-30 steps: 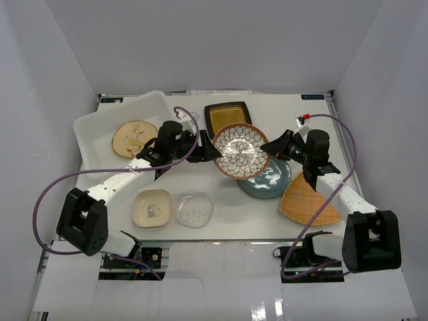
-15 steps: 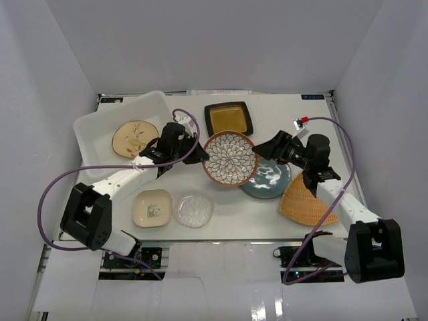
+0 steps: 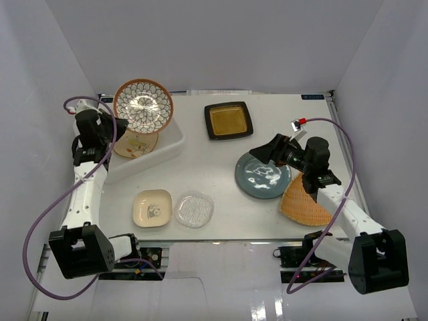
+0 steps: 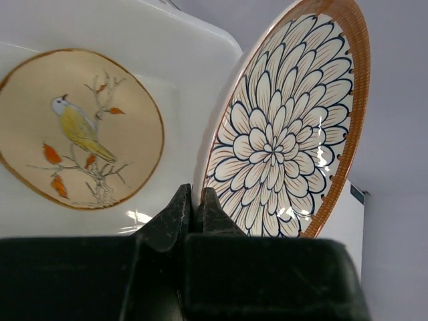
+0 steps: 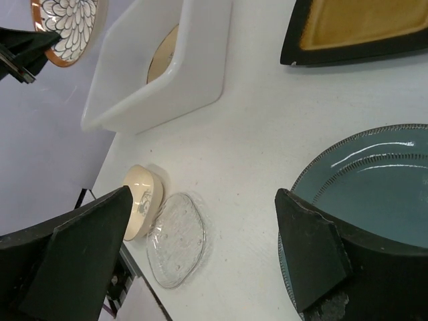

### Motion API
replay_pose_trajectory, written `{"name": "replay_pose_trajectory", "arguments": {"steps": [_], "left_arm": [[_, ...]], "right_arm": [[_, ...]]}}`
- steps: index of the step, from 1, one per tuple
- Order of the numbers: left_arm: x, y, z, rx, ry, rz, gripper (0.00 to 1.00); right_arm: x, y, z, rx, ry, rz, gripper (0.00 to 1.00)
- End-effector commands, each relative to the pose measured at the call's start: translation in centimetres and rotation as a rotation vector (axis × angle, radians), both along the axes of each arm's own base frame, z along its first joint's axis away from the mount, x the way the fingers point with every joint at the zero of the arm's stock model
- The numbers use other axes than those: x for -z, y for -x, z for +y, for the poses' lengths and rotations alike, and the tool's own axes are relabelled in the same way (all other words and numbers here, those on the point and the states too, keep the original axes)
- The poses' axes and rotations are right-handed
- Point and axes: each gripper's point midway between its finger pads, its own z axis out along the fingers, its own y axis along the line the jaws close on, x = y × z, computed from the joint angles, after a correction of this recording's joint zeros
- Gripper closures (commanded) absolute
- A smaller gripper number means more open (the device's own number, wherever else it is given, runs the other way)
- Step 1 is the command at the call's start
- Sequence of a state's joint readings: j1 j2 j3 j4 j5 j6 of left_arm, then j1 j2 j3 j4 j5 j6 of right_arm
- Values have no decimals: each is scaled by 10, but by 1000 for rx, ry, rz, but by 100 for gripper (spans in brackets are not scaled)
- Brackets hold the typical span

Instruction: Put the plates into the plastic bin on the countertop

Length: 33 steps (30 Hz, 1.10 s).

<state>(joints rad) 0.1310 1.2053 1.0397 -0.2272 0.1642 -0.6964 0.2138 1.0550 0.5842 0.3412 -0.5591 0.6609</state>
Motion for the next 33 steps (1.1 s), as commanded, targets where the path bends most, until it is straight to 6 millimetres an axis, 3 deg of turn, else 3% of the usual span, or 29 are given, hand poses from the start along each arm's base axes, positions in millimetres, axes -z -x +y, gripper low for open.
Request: {"name": "replay_pose_trajectory", "arguments": {"steps": [1, 5, 7, 8, 9, 12, 13, 14, 16, 17, 20, 21, 22, 23, 26, 27, 28, 29, 31, 32, 33], "left_arm": [[-10, -1, 11, -47, 14, -47, 100], [30, -4, 35, -124, -27, 38, 100], [41, -6, 39, -134, -35, 68, 100], [53, -9, 42, -145, -45, 98, 100], [57, -11, 45, -148, -44, 107, 100], [75, -14, 55, -178, -60, 157, 100], [79, -15, 58, -183, -64, 167, 100], [83, -15, 60, -188, -66, 177, 100], [94, -16, 66, -198, -76, 205, 100], [97, -16, 67, -198, -78, 214, 100], [116, -15, 77, -224, -102, 280, 98], [122, -16, 79, -223, -108, 298, 92], [123, -16, 79, -222, -111, 303, 89], [126, -15, 80, -224, -115, 315, 86], [125, -15, 83, -231, -129, 319, 59], [123, -15, 84, -232, -131, 313, 51], [118, -15, 83, -229, -132, 302, 33], [115, -15, 82, -225, -131, 294, 25], [108, -16, 79, -214, -127, 277, 13], [102, -15, 77, -204, -122, 266, 4], [98, -15, 76, -202, -120, 258, 3]], "right_arm": [[9, -2, 6, -8, 40, -14, 7], [25, -14, 13, 0, 85, 12, 10], [22, -23, 17, -5, 105, -4, 10], [34, -30, 17, 1, 126, 26, 11], [24, -39, 19, -3, 140, -2, 11], [35, -55, 23, -13, 178, 26, 14], [27, -64, 24, -8, 191, -1, 14], [36, -73, 23, 5, 210, 18, 14], [31, -90, 23, 25, 234, -6, 14], [46, -102, 20, 52, 268, 23, 14], [67, -137, 12, 99, 357, 62, 12], [71, -146, 9, 110, 372, 71, 12], [87, -155, 6, 118, 390, 104, 11], [81, -170, 0, 144, 387, 88, 11], [105, -194, -13, 161, 394, 149, 10], [97, -207, -12, 162, 383, 140, 10], [118, -211, -10, 134, 383, 189, 11], [110, -223, -11, 133, 371, 174, 12], [129, -226, -9, 100, 358, 219, 14], [134, -228, -10, 90, 343, 230, 19], [130, -233, -8, 80, 322, 226, 20]]}}
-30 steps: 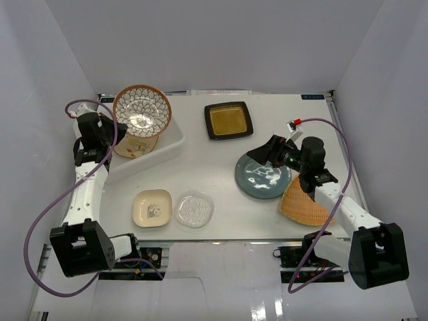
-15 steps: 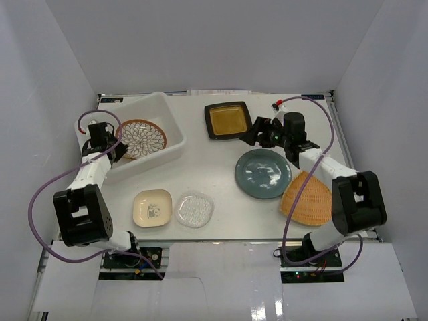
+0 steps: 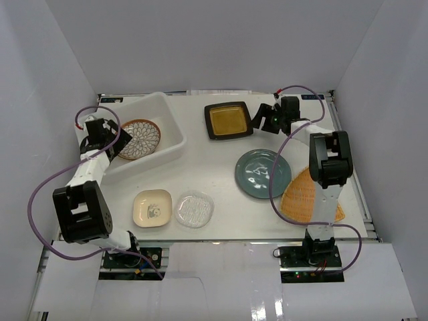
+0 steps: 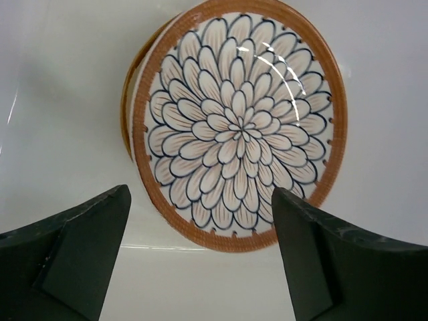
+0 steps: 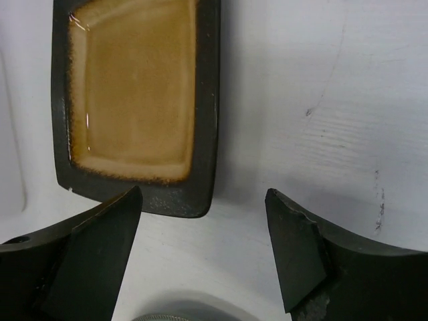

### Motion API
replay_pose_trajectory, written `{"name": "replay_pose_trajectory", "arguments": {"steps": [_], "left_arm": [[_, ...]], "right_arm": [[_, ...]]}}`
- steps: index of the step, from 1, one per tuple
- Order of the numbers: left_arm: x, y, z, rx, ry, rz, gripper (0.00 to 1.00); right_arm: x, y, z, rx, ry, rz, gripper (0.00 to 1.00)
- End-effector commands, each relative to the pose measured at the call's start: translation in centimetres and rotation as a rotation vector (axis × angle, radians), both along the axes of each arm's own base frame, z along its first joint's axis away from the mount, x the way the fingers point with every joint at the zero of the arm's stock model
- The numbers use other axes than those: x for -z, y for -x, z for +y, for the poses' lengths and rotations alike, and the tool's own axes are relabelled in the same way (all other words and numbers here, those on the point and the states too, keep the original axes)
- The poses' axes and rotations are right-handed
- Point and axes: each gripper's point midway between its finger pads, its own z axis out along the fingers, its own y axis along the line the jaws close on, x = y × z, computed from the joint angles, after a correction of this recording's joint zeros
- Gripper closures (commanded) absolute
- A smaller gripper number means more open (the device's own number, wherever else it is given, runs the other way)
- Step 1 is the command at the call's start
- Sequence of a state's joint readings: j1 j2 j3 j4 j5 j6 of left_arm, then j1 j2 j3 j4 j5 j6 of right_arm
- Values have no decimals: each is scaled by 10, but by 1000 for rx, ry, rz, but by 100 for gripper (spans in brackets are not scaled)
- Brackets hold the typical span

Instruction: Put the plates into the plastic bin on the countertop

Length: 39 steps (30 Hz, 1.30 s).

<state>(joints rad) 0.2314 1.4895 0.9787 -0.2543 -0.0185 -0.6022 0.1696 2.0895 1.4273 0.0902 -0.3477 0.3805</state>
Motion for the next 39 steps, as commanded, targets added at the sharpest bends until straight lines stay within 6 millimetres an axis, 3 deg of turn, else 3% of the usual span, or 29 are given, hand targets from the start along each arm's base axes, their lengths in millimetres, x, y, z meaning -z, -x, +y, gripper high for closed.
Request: {"name": "replay_pose_trajectory", "arguments": {"steps": [1, 6, 10, 12, 15, 16, 17, 18, 19, 20, 21, 22, 23, 25, 26, 30, 31, 33, 34, 36, 38, 39], "left_arm": [[-53, -11, 0, 16, -24, -134, 2], [-76, 3, -22, 96, 25, -205, 2], [-87, 14, -43, 186, 70, -235, 2], [-94, 21, -53, 231, 92, -247, 2], [-105, 29, -71, 305, 140, -279, 2], [-113, 33, -84, 360, 174, -301, 2], [-118, 35, -96, 405, 191, -311, 2], [-122, 37, -106, 440, 203, -319, 2], [-129, 41, -118, 492, 220, -331, 2], [-132, 44, -136, 546, 238, -327, 2], [-135, 48, -149, 589, 247, -332, 2], [-137, 50, -161, 626, 251, -330, 3], [-137, 59, -192, 714, 265, -320, 3], [-135, 66, -216, 781, 289, -305, 3], [-133, 74, -236, 831, 315, -287, 3], [-132, 80, -267, 899, 344, -292, 4], [-132, 79, -276, 913, 368, -302, 5], [-133, 78, -285, 935, 398, -311, 5], [-135, 75, -290, 945, 402, -328, 5], [-134, 69, -300, 958, 421, -319, 6], [-141, 63, -309, 976, 430, -349, 6], [-143, 58, -314, 982, 445, -348, 6]], "right_arm": [[1, -4, 12, -80, -76, 35, 22], [19, -9, 25, -106, -206, 103, 27], [35, -8, 43, -133, -365, 174, 37], [33, -13, 49, -114, -440, 186, 43], [33, -18, 54, -100, -516, 200, 62], [32, -17, 55, -107, -534, 203, 78], [29, -17, 54, -92, -556, 214, 85], [20, -20, 53, -95, -571, 176, 91], [4, -23, 49, -88, -584, 139, 92], [0, -17, 45, -77, -598, 136, 92], [-34, -19, 42, -86, -633, 59, 92], [-48, -19, 34, -80, -656, 32, 92], [-66, -15, 29, -86, -679, 0, 92], [-111, 0, 14, -102, -758, -86, 92], [-125, 8, 9, -111, -783, -110, 92], [-174, 47, -6, -157, -816, -180, 92], [-169, 59, -5, -167, -812, -160, 92], [-183, 78, -4, -198, -806, -190, 92], [-174, 92, -3, -200, -816, -154, 92], [-186, 111, -2, -232, -818, -191, 92], [-177, 128, 1, -230, -818, -162, 92], [-183, 137, 2, -243, -814, -179, 92]]}}
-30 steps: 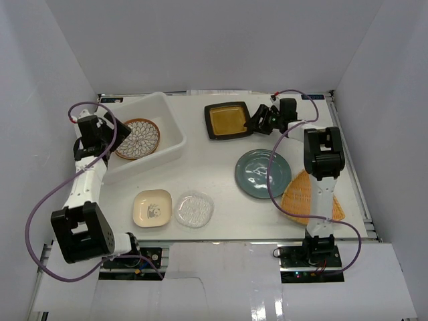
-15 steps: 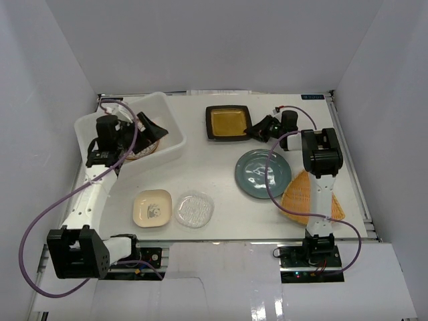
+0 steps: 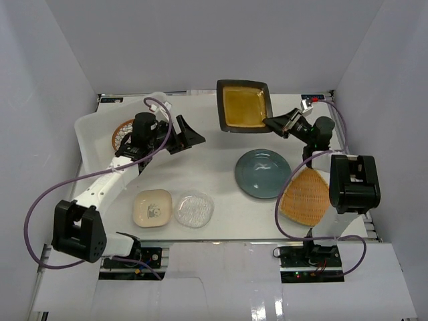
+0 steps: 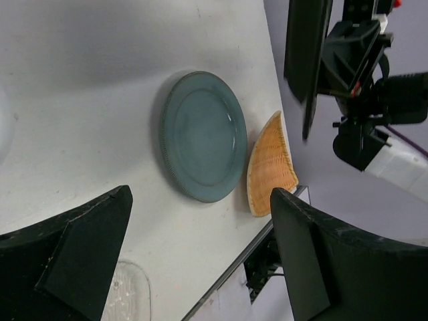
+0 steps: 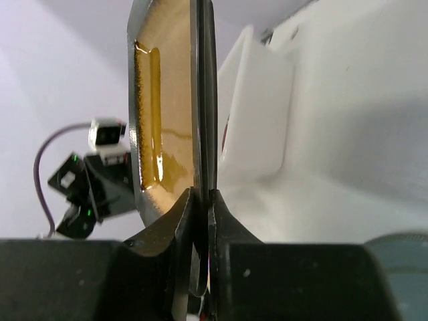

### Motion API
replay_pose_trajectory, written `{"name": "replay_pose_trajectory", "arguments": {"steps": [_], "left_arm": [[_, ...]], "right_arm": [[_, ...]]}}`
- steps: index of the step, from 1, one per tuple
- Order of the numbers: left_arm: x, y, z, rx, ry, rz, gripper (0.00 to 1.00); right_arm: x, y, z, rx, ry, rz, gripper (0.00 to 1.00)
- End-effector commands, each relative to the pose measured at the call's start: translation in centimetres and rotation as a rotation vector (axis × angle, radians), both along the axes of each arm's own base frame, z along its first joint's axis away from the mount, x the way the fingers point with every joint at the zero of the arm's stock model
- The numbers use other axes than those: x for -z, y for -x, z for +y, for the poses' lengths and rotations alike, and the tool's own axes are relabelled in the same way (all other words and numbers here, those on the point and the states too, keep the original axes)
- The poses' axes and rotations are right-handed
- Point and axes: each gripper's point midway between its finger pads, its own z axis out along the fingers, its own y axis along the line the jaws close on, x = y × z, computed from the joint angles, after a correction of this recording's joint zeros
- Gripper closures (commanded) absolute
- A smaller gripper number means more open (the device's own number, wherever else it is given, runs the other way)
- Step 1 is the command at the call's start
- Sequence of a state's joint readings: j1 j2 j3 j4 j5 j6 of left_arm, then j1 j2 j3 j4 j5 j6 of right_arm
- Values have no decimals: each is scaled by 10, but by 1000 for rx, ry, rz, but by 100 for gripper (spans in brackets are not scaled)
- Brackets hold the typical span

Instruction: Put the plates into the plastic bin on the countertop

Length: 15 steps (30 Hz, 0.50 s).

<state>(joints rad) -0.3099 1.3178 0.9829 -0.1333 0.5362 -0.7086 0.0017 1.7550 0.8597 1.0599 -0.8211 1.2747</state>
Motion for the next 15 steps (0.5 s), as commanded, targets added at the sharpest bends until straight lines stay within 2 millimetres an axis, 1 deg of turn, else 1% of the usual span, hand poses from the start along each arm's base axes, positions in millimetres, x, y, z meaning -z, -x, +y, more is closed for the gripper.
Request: {"name": "replay_pose_trajectory", "arguments": {"steps": [1, 2, 3, 4, 6, 8, 9, 12, 13, 15], "left_arm": [[-37, -14, -20, 43, 84, -95, 6], [-36, -15, -23, 48, 90, -88, 6], [-43, -19, -28, 59, 116, -114, 6], [-43, -19, -31, 72, 131, -119, 6], [-41, -18, -35, 79, 149, -117, 6], [-35, -18, -38, 84, 171, -112, 7], [-32, -18, -38, 86, 179, -108, 8], [-14, -23, -41, 79, 174, -75, 22], [-10, -25, -40, 70, 169, -65, 30], [-5, -27, -40, 61, 169, -53, 32]], "right_arm": [[-26, 48, 20, -122, -9, -137, 92], [-26, 54, 23, -130, 1, -146, 92], [-29, 62, 28, -146, 5, -154, 92], [-28, 66, 30, -153, 11, -153, 92], [-27, 77, 38, -174, 26, -162, 92], [-27, 85, 43, -193, 40, -170, 92], [-23, 88, 49, -205, 52, -165, 92], [-24, 98, 61, -251, 56, -182, 92], [-23, 100, 64, -262, 57, -183, 92], [-18, 101, 66, -258, 58, -169, 92]]}}
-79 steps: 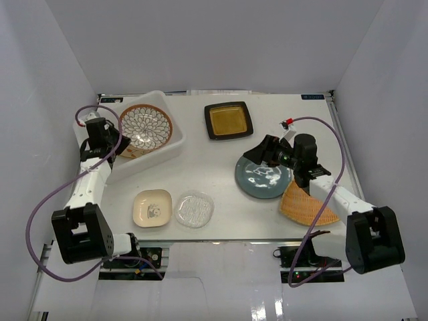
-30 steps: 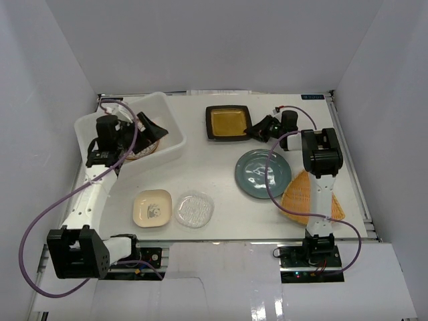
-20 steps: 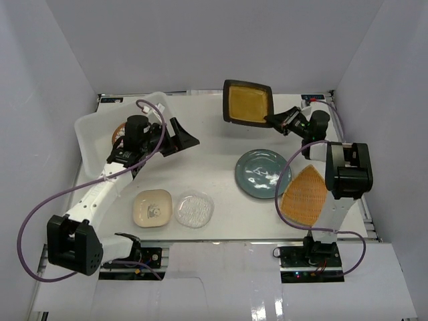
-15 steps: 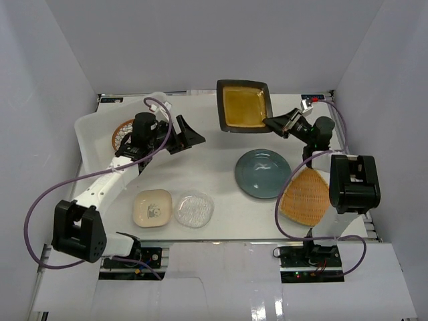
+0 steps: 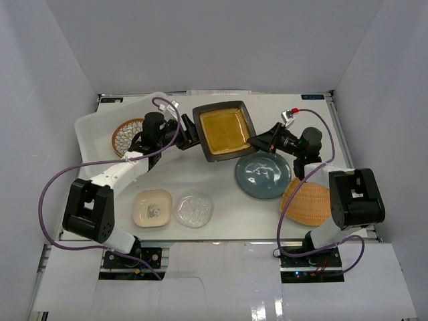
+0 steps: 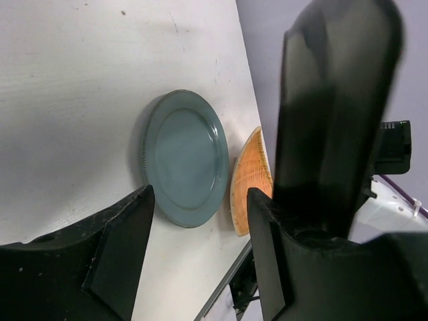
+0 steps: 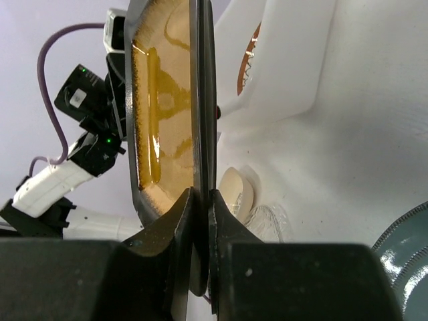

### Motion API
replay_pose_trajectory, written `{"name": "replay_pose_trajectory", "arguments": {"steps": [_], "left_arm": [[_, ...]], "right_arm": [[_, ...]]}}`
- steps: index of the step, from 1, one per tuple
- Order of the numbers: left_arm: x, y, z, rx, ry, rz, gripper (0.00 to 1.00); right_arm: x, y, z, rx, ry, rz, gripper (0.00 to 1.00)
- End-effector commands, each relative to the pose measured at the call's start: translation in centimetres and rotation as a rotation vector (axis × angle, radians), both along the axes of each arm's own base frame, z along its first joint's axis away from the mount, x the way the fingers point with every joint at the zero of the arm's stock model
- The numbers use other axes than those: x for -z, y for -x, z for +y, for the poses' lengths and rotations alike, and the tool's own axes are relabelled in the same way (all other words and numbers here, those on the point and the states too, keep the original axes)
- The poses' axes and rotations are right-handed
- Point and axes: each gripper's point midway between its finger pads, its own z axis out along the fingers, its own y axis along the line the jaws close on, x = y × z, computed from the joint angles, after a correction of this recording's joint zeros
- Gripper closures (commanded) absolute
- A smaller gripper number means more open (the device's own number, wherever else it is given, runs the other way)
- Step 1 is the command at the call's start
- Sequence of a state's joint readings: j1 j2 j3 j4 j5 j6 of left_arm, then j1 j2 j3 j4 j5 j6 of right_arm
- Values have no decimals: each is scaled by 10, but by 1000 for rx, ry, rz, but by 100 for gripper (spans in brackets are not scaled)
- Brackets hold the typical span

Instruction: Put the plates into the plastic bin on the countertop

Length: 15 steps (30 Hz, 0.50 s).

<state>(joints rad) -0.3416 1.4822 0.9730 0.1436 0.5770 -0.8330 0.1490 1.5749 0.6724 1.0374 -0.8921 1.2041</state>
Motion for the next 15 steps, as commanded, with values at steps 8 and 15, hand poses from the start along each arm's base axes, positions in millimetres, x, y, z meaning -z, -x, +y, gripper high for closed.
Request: {"name": "replay_pose_trajectory", "arguments": {"steps": [8, 15], "left_arm": [[-18, -1, 21, -73, -104, -103, 18], [-13, 39, 51, -45, -47, -104, 15]], "right_arm": [[-47, 9, -20, 28, -77, -173, 92], [-46, -5, -45, 114, -77, -164, 92]]}}
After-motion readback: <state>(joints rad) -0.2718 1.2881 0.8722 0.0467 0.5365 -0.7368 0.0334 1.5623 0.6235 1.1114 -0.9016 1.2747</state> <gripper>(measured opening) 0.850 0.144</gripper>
